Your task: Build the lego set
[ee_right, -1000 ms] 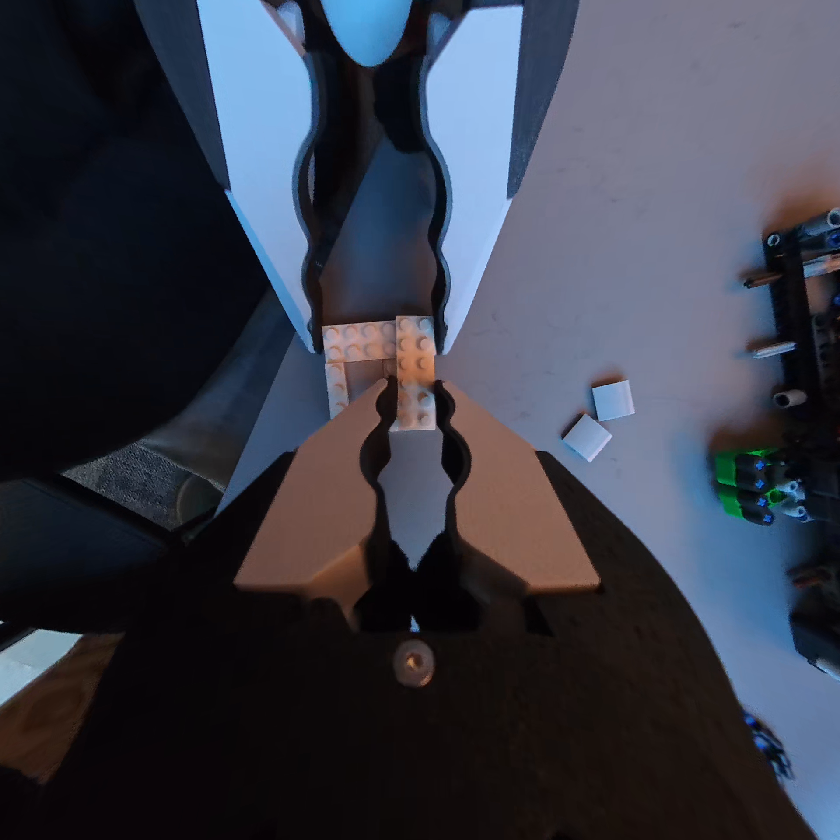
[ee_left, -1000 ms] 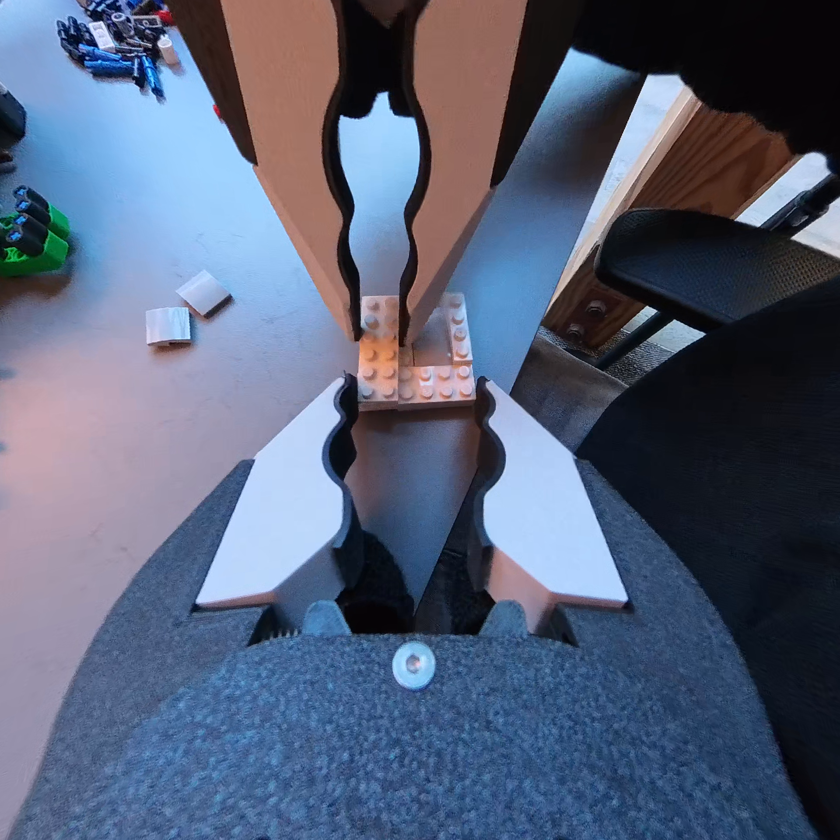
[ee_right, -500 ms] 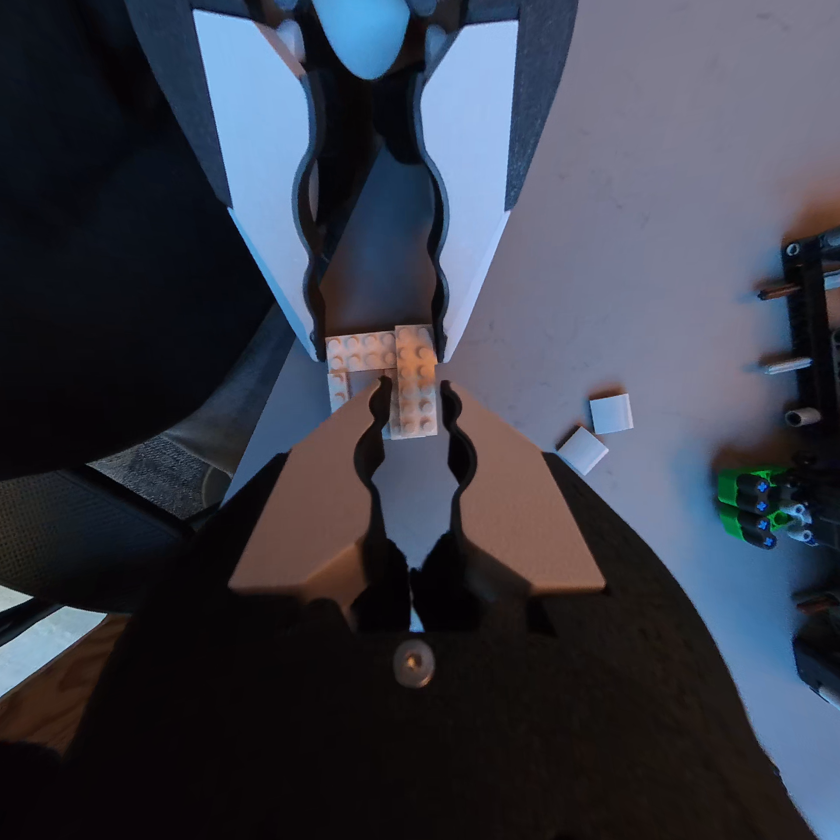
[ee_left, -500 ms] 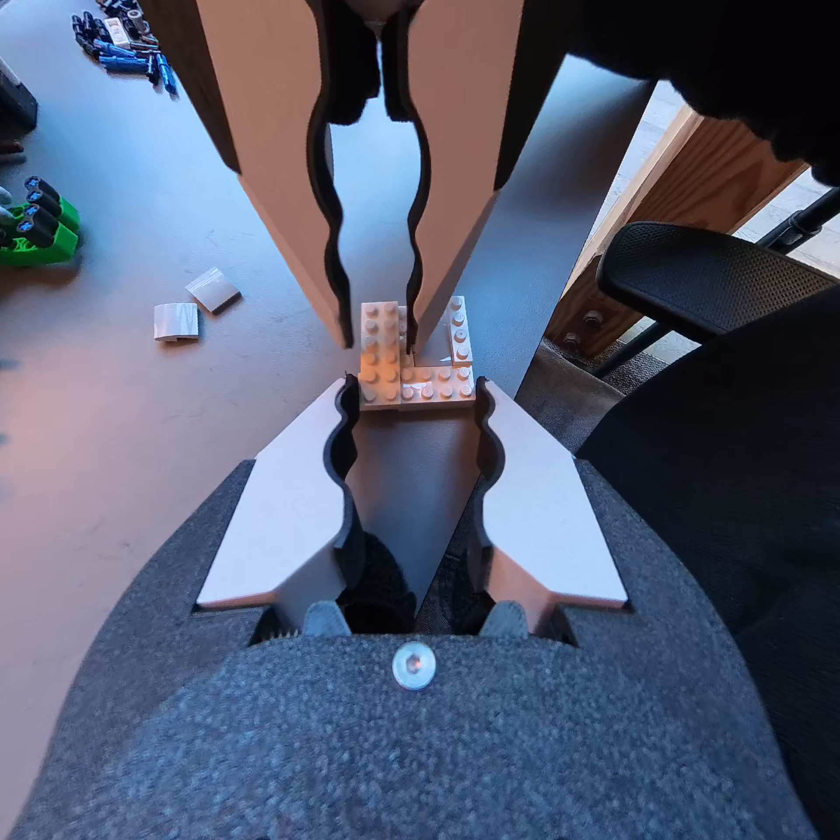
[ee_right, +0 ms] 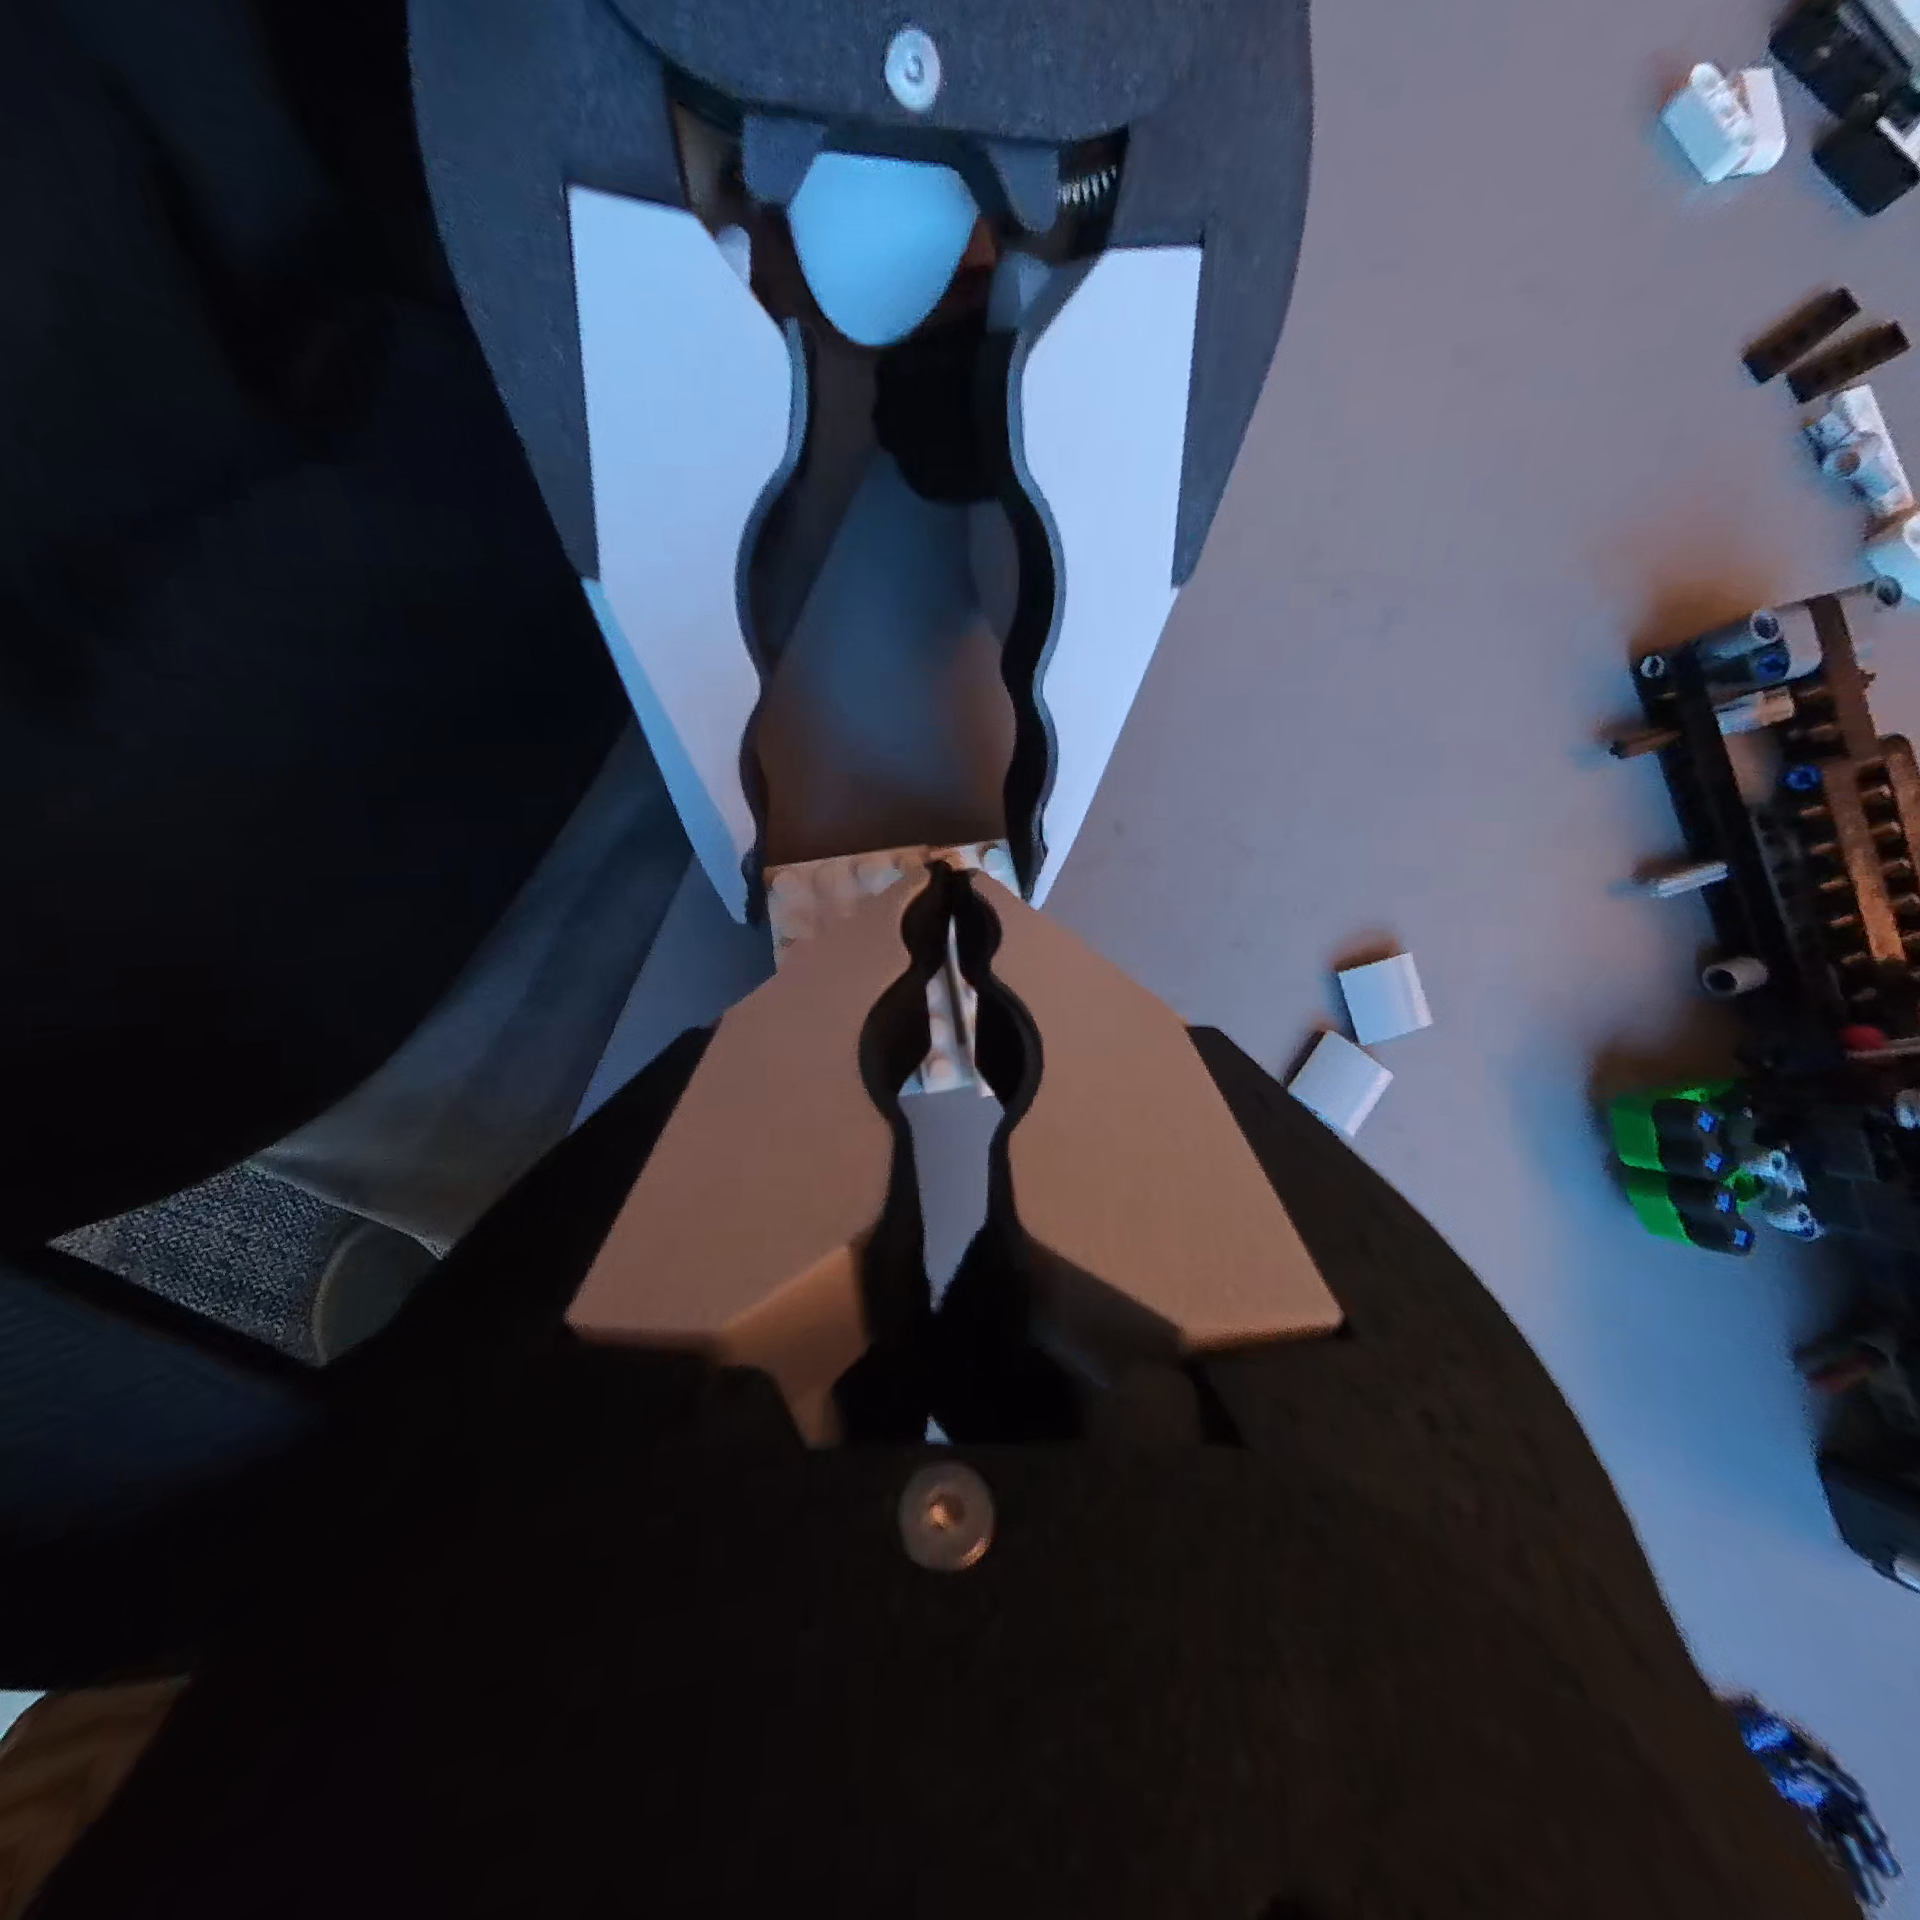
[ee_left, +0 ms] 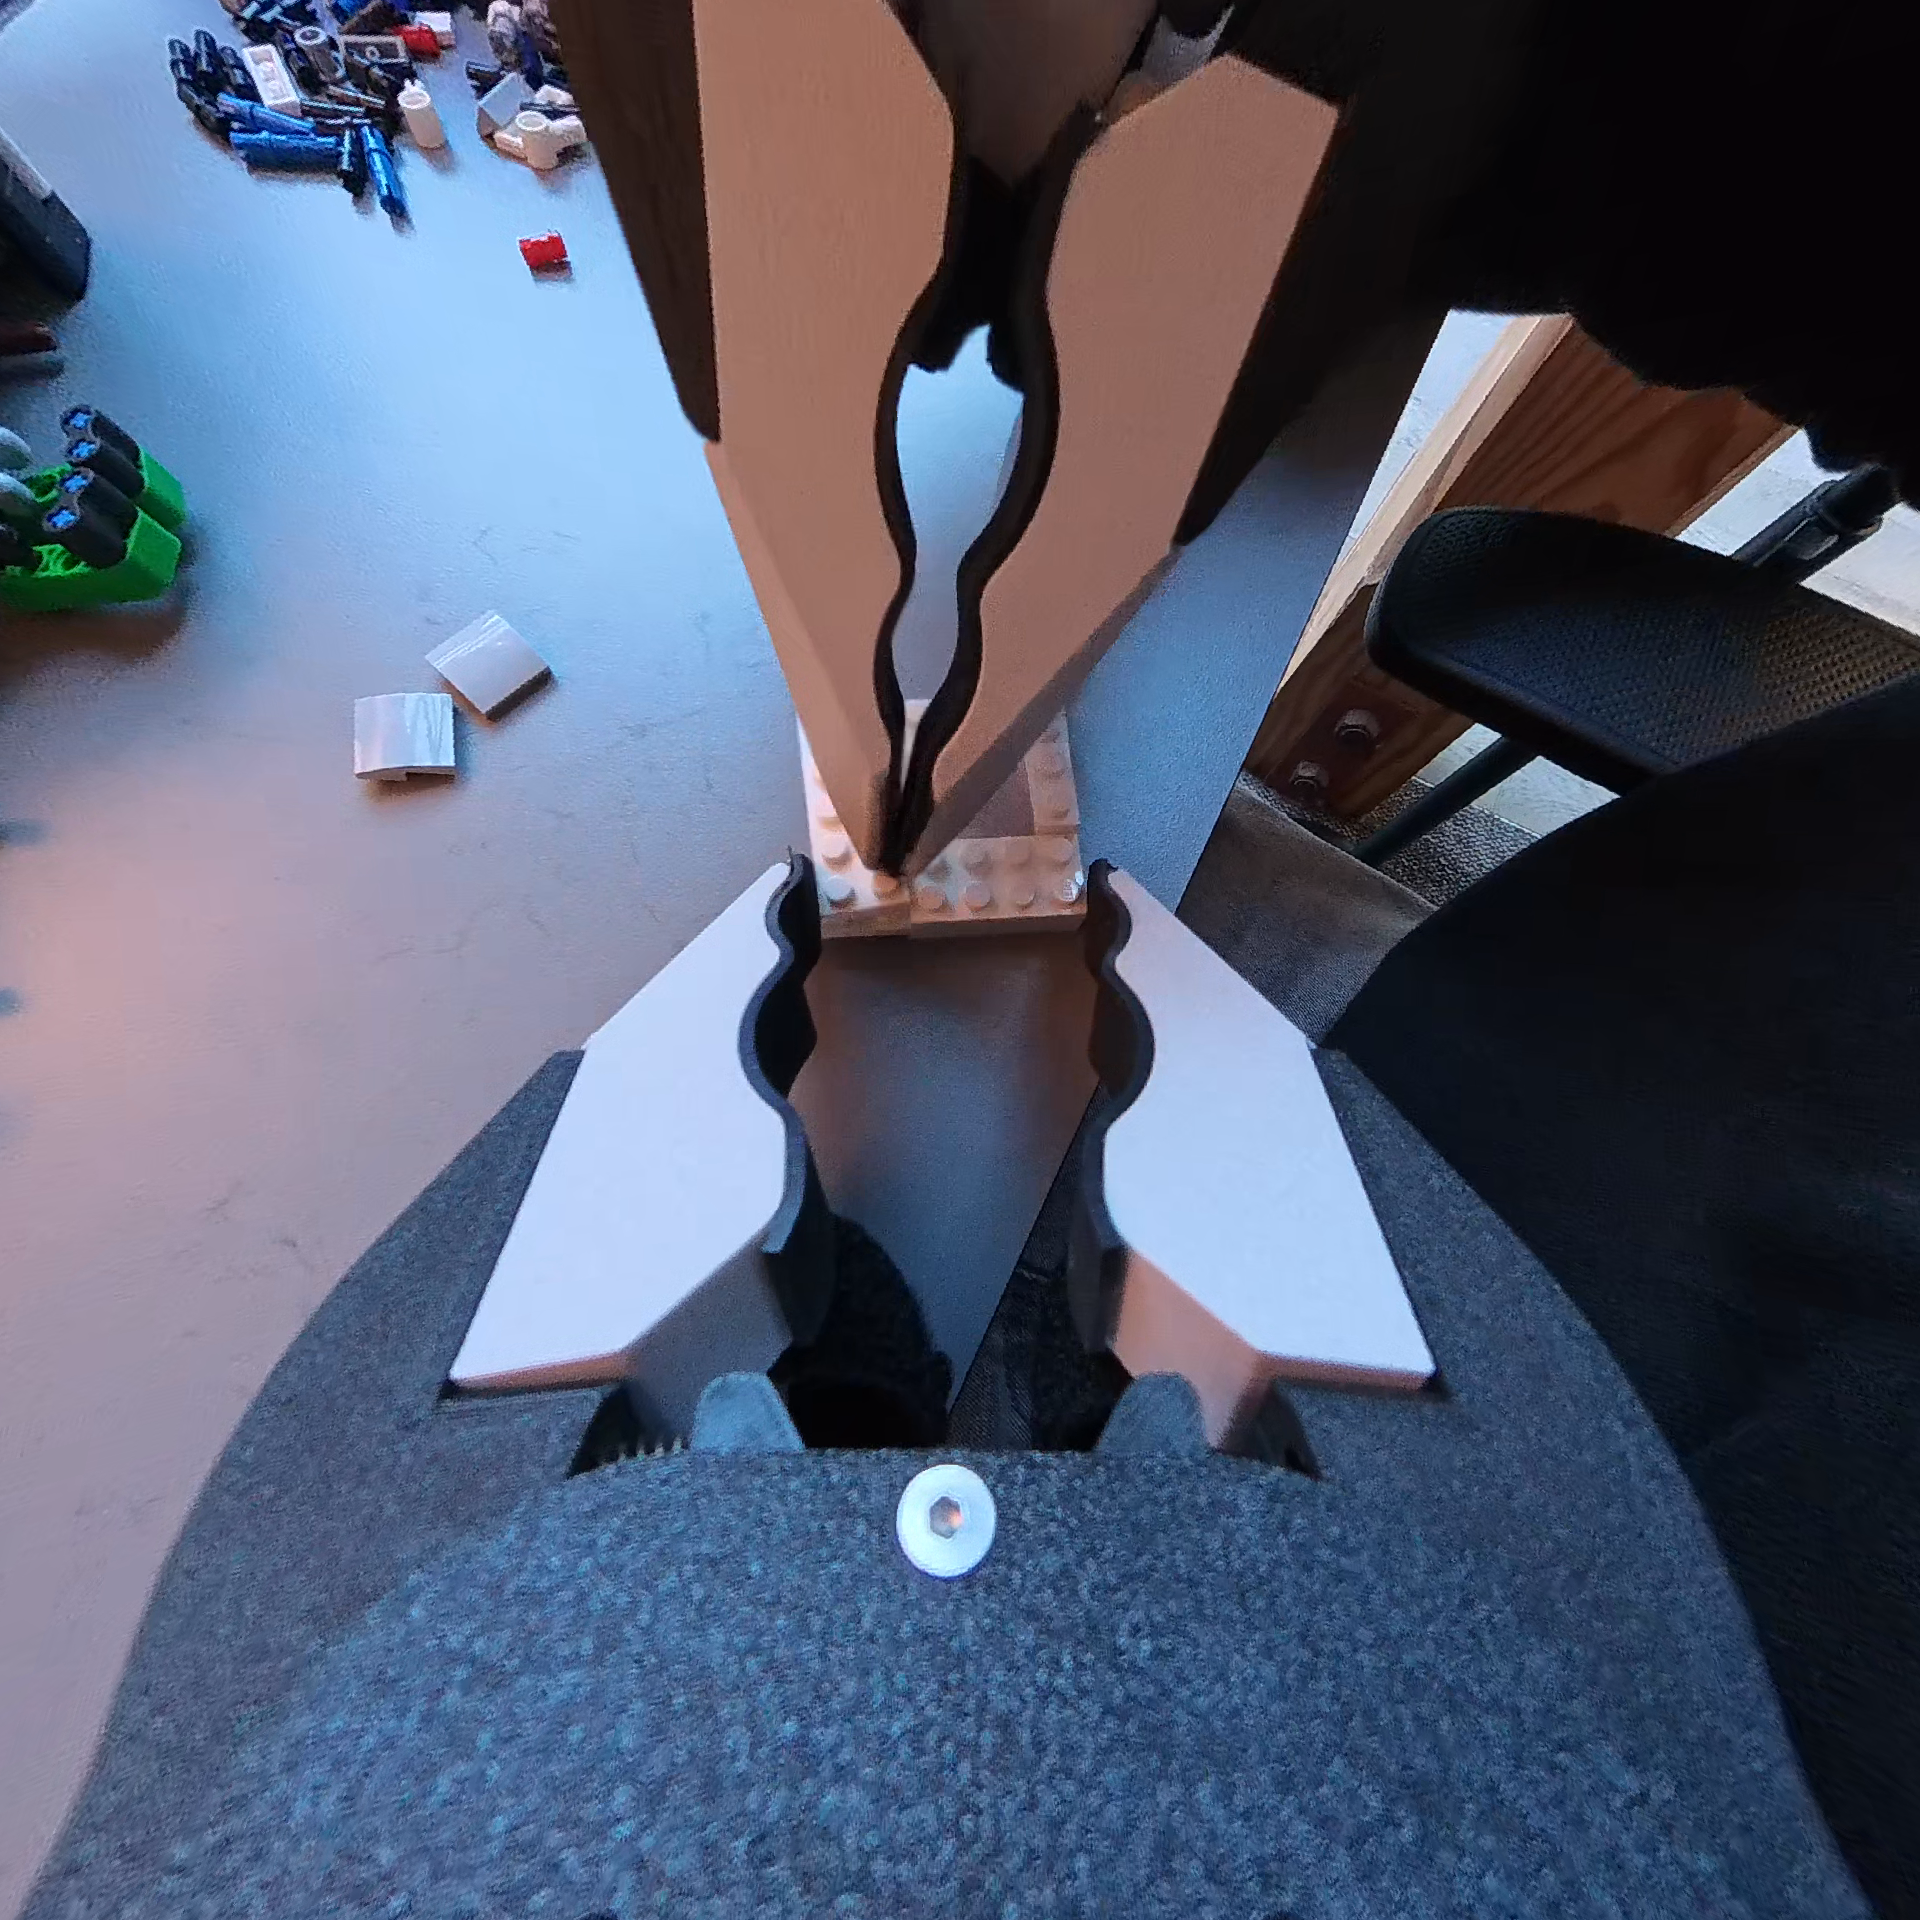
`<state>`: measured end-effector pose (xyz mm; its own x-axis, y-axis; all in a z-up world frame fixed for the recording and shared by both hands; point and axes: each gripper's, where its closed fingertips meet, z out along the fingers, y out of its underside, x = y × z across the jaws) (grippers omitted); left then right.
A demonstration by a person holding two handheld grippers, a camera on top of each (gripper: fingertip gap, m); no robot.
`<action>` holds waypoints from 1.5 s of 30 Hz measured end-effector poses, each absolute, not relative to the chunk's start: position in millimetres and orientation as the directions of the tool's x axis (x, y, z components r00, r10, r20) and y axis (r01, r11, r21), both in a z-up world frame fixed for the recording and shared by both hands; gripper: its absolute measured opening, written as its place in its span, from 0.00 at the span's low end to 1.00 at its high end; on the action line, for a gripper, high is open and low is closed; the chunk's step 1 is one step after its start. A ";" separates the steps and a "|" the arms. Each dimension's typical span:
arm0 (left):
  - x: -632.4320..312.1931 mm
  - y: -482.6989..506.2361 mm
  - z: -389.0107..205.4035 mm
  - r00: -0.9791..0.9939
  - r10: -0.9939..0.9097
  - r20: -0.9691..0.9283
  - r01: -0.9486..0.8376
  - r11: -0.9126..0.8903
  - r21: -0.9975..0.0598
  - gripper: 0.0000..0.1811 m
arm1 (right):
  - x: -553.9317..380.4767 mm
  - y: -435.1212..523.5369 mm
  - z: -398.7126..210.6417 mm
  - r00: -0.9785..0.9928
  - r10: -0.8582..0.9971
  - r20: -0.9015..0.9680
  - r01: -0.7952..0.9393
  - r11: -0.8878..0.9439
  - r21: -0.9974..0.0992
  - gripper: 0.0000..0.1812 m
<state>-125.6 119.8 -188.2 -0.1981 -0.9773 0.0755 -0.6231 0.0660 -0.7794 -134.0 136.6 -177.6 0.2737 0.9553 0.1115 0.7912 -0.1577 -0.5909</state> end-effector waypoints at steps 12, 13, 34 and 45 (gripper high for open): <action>-124.2 120.3 -188.3 -0.191 -0.979 0.069 -0.622 0.066 -0.780 0.28 | -139.4 131.1 -178.6 0.291 0.955 -0.053 0.732 -0.258 -0.631 0.00; -124.2 120.4 -188.2 -0.190 -0.979 0.069 -0.622 0.065 -0.781 0.28 | -139.6 130.8 -178.3 0.288 0.956 -0.055 0.733 -0.257 -0.629 0.00; -124.0 121.1 -188.0 -0.187 -0.980 0.063 -0.617 0.067 -0.784 0.28 | -115.1 139.7 -172.4 0.362 0.931 0.040 0.720 -0.252 -0.646 0.07; -124.0 121.3 -188.0 -0.187 -0.980 0.063 -0.617 0.067 -0.784 0.28 | -107.6 139.2 -181.8 0.351 0.936 -0.004 0.717 -0.272 -0.641 0.13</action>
